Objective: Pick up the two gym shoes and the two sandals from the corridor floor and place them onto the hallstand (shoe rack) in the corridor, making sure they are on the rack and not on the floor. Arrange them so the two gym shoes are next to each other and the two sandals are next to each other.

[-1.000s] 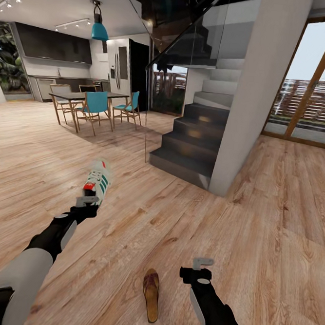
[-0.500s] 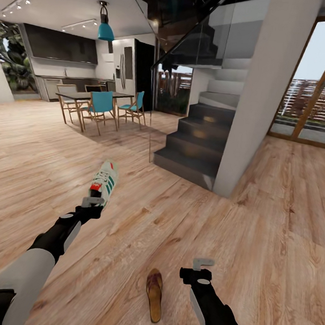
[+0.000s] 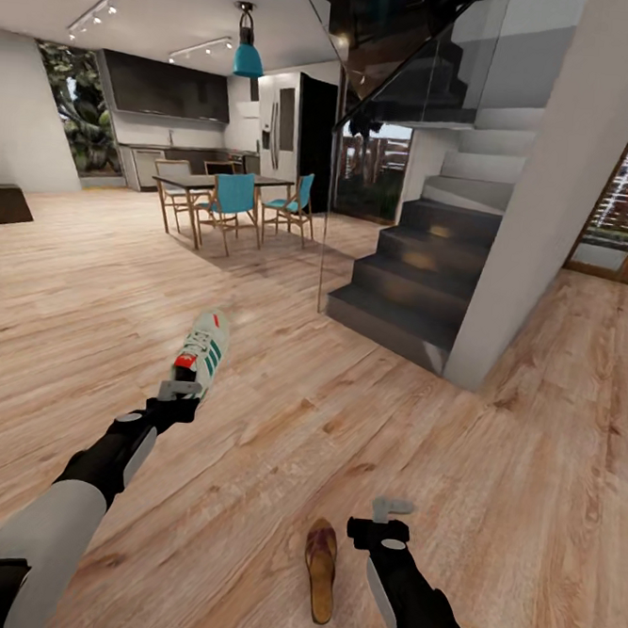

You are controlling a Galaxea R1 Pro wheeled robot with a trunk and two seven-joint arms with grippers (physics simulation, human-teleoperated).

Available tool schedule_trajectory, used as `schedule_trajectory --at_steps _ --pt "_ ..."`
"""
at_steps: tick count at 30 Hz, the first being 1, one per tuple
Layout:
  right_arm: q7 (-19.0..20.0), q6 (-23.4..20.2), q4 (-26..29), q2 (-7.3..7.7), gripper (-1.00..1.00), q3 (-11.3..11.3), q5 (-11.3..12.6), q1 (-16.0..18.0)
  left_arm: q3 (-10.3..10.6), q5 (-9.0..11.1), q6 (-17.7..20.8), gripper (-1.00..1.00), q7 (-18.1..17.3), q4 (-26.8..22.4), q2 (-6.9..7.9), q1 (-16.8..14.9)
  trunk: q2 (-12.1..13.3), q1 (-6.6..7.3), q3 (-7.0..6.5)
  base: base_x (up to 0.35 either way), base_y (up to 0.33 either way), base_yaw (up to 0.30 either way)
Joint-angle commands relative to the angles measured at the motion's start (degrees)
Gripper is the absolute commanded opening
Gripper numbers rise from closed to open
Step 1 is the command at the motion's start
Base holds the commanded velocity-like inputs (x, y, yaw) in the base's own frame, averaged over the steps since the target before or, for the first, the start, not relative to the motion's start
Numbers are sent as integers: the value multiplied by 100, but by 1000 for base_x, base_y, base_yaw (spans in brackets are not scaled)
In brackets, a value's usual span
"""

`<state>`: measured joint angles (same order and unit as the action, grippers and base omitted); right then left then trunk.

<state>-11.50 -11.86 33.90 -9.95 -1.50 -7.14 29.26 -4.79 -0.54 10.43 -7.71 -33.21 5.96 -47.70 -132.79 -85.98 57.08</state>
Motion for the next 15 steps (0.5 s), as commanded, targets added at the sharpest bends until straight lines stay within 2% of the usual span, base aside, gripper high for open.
schedule_trajectory --at_steps 1,7,15 --pt "-1 -44 11 -5 100 -16 -59 1 -31 -4 39 -100 -42 -10 -5 -2 -42 -21 29 0 0 225" --pt "-1 -44 17 -5 100 -20 -59 -2 -31 0 45 -100 -64 -10 -10 -6 -283 -153 168 0 0 183" --pt "-1 -44 32 -5 100 -26 -59 -2 -31 -5 47 -100 -177 -16 -13 -25 -604 -328 339 0 0 34"
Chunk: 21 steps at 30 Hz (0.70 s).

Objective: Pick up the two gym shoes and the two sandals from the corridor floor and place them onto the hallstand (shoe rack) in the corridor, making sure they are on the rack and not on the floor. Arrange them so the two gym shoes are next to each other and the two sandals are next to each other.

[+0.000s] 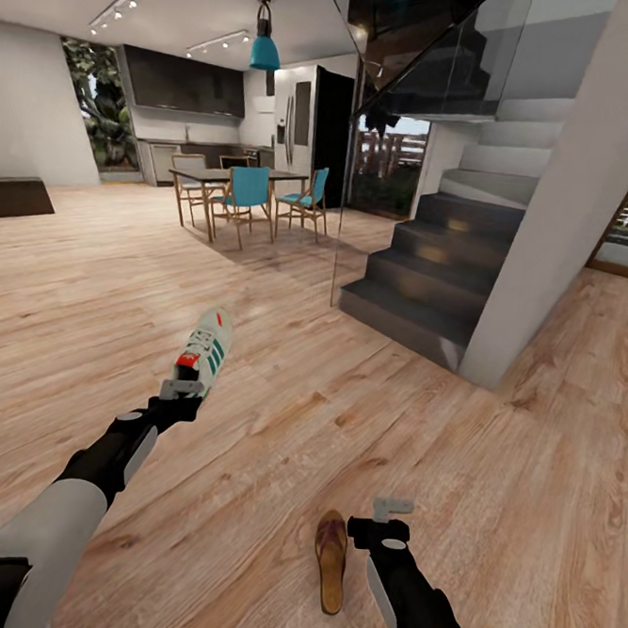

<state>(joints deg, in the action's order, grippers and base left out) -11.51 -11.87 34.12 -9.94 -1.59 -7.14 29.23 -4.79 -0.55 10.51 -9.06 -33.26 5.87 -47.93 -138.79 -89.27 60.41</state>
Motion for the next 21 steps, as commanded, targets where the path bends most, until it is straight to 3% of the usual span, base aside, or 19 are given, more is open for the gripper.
schedule_trajectory --at_steps 1,11,21 --pt "0 -43 9 -5 100 -16 -60 -1 -31 -2 42 -100 -44 -12 -2 -7 -44 -21 32 0 0 3" --pt "7 -43 7 -5 100 -16 -60 -2 -13 29 48 -100 -61 -14 -71 -33 -445 -241 302 0 0 30" --pt "8 -43 7 -5 100 -16 -60 -1 -13 36 48 -100 -61 -14 -68 -25 -458 -267 612 0 0 80"
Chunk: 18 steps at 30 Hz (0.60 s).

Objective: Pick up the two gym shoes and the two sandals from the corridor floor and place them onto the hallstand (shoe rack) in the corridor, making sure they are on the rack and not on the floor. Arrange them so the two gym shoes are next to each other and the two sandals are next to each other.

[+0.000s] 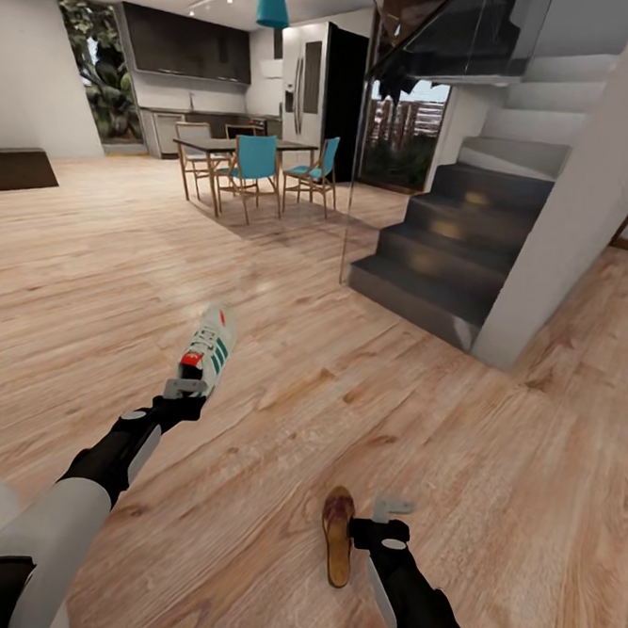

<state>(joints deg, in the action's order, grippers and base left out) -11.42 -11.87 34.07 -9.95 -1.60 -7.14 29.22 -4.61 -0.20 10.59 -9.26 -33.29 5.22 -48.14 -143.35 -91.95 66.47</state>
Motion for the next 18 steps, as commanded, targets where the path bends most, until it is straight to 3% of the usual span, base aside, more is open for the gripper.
schedule_trajectory --at_steps 1,10,18 --pt "0 -44 12 -5 100 -16 -60 0 -31 1 39 -100 -41 -11 -4 -1 -4 -1 36 0 0 146" --pt "0 -44 12 -5 100 -16 -60 0 -31 2 39 -100 -41 -11 -2 11 -16 -24 310 0 0 160" --pt "0 -44 12 -5 100 -21 -60 -1 -31 2 28 -100 -34 -11 2 34 -16 -24 373 0 0 165"
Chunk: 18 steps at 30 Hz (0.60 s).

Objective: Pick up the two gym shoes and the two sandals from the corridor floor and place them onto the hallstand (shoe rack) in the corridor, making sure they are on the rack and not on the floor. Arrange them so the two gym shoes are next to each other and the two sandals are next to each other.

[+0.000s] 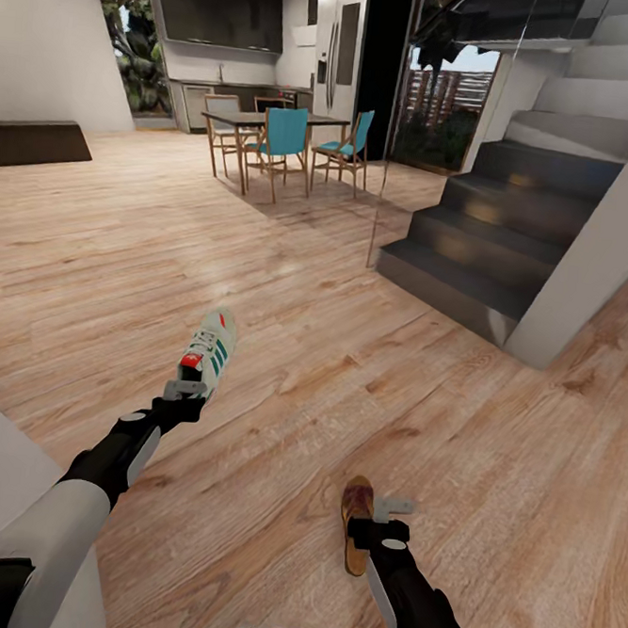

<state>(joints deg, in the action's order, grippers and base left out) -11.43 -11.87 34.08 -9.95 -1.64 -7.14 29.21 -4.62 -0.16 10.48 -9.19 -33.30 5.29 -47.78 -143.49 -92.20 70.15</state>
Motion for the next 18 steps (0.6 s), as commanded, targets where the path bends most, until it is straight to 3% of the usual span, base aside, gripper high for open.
schedule_trajectory --at_steps 1,18 --pt "0 -43 11 -5 100 -18 -59 0 -30 -1 40 -100 -40 -10 -3 1 -2 1 12 0 0 163" --pt "0 -43 5 -5 100 -12 -67 0 -39 4 41 -100 -39 -10 -10 23 -2 1 34 15 0 27"
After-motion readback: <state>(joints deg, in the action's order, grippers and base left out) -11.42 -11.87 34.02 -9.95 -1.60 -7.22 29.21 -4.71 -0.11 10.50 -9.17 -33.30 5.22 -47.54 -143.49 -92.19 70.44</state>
